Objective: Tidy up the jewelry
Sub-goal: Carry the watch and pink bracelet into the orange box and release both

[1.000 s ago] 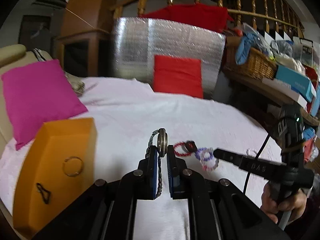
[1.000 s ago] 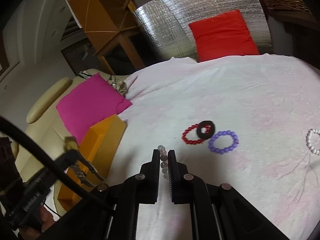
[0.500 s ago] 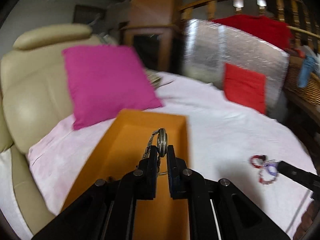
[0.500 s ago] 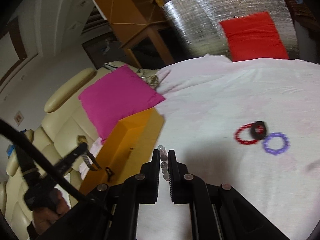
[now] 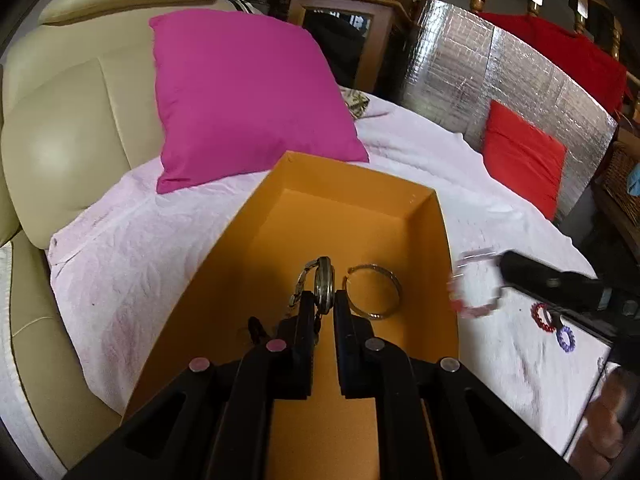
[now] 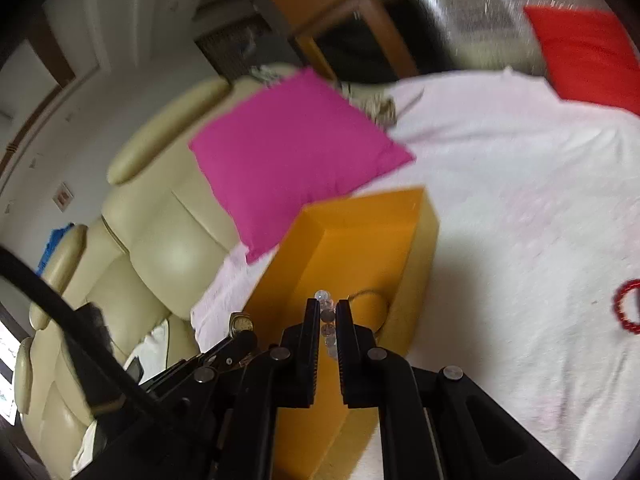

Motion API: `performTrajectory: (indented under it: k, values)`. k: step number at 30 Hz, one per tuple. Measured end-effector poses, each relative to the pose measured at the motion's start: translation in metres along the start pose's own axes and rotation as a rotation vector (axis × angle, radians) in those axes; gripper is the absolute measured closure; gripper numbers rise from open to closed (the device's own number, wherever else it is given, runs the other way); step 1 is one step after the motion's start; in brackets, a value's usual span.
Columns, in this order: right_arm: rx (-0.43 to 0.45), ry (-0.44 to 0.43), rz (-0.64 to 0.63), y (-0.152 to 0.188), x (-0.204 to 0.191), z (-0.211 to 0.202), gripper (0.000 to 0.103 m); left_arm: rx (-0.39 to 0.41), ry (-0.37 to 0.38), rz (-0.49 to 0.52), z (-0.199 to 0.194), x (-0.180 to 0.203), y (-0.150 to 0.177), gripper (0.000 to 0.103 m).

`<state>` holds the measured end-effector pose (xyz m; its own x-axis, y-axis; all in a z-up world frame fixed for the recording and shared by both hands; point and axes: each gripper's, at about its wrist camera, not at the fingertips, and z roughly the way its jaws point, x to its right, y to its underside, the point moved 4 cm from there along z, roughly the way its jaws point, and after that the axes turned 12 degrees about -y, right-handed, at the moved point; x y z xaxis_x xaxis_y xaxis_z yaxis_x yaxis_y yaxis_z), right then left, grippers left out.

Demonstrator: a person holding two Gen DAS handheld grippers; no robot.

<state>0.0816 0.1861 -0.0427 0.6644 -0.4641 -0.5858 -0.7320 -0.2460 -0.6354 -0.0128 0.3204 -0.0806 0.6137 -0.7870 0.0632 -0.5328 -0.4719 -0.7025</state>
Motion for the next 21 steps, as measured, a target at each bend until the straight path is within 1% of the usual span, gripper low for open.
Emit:
performTrajectory:
  k: [2,5,8,10,12,13,15,17,21]
  values:
    - [-0.037,0.002,0.013,0.005,0.001,0.013,0.094,-0.015,0.004,-0.003,0.002,-0.003,-0.001,0.094]
    - [-0.068,0.004,0.026,0.012,0.004,0.022,0.094,-0.038,-0.007,-0.015,0.007,-0.009,-0.002,0.094]
    - [-0.076,0.009,0.031,0.016,0.005,0.028,0.093,-0.051,-0.030,-0.025,0.009,-0.014,0.000,0.093]
    - [-0.101,0.016,0.039,0.019,0.005,0.030,0.093,-0.017,-0.052,-0.015,0.004,-0.015,-0.002,0.093]
    - [-0.087,0.053,0.005,0.021,0.002,0.025,0.093,0.032,-0.083,0.001,-0.003,-0.015,-0.005,0.090]
    - [-0.084,0.084,-0.028,0.023,-0.002,0.021,0.093,0.052,-0.090,0.004,-0.007,-0.014,-0.006,0.088]
    - [-0.089,0.154,-0.094,0.025,-0.007,0.014,0.092,0.084,-0.099,0.016,-0.011,-0.011,-0.007,0.077]
    - [-0.089,0.251,-0.147,0.029,-0.008,0.003,0.091,0.108,-0.106,0.052,-0.015,-0.002,-0.006,0.073]
    - [-0.050,0.432,-0.217,0.037,-0.001,-0.031,0.088,0.129,-0.088,0.120,-0.022,0.023,0.000,0.071]
